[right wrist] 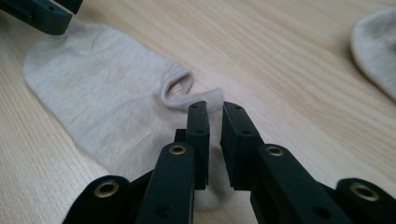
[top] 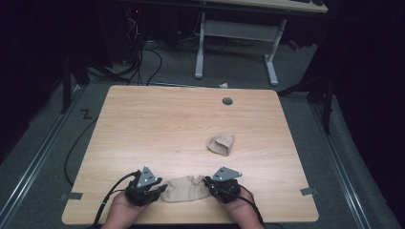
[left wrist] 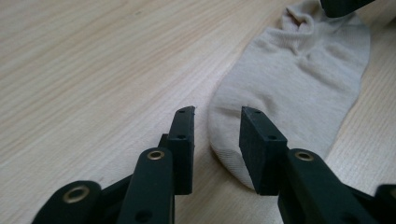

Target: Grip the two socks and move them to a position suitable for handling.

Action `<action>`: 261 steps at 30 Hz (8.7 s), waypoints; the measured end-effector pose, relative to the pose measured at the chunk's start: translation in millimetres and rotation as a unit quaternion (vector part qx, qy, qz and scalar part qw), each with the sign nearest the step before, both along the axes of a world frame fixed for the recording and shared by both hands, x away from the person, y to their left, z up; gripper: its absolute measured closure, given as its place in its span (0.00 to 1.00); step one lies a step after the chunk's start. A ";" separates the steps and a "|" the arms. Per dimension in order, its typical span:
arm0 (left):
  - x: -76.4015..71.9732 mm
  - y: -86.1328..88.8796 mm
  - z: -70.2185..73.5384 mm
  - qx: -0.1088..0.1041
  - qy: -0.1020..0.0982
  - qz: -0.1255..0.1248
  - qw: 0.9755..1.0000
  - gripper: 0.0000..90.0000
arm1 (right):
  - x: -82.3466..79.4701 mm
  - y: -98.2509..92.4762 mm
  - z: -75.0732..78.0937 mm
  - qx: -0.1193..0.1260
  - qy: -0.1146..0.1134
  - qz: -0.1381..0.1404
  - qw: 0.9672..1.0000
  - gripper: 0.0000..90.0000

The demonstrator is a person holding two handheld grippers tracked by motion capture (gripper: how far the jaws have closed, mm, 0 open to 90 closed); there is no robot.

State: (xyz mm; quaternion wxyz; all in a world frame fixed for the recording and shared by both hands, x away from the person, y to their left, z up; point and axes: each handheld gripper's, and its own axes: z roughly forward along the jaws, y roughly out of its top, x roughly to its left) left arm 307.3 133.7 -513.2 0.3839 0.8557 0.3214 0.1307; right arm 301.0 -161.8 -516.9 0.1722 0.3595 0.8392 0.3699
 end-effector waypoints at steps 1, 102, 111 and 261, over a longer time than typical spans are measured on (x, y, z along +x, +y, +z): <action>0.4 2.1 1.4 -0.003 -0.002 0.002 1.000 0.73 | -0.3 -1.6 1.8 0.001 -0.005 -0.003 1.000 0.90; 11.6 18.6 3.2 -0.016 0.006 0.018 1.000 0.63 | 54.8 -126.6 -7.0 -0.021 0.019 -0.253 0.967 0.97; 11.5 21.1 0.6 -0.014 0.008 0.025 1.000 0.63 | 85.4 -89.6 -9.1 -0.038 0.004 -0.188 0.981 1.00; -30.5 -4.0 13.3 -0.007 -0.013 -0.005 1.000 0.96 | -17.7 -11.3 11.1 -0.011 -0.030 0.006 0.999 0.95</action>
